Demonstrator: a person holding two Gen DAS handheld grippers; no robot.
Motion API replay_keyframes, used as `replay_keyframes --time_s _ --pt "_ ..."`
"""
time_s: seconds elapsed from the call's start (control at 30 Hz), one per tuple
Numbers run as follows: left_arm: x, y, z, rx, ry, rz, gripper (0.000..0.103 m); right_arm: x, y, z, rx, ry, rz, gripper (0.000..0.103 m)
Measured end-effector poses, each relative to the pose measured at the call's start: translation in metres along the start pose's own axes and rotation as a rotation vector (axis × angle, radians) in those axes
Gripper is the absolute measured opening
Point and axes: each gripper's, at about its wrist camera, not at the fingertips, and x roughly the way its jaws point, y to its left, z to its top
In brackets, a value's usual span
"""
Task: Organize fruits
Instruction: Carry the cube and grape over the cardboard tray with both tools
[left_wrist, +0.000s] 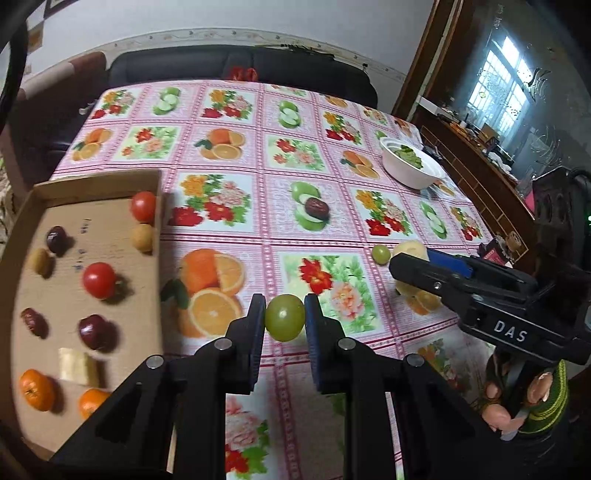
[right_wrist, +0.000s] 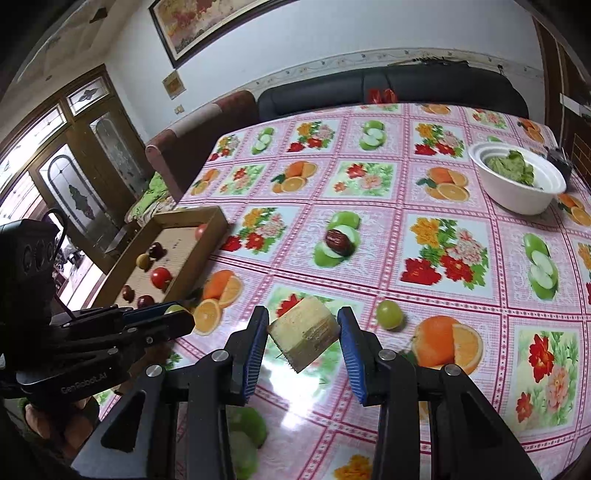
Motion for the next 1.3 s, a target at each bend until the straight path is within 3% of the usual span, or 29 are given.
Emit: replay_keyframes --time_s 0.63,1.3 --pt "-0.038 0.065 -0.014 -0.096 -0.041 0.096 0.018 0.013 0.082 0.015 -0.101 0.012 0.118 0.039" --pt "-0.059 0.124 -0.021 -0.174 -0.066 0.168 0.019 0.050 0.141 0.030 -0.167 0.053 0.201 0.039"
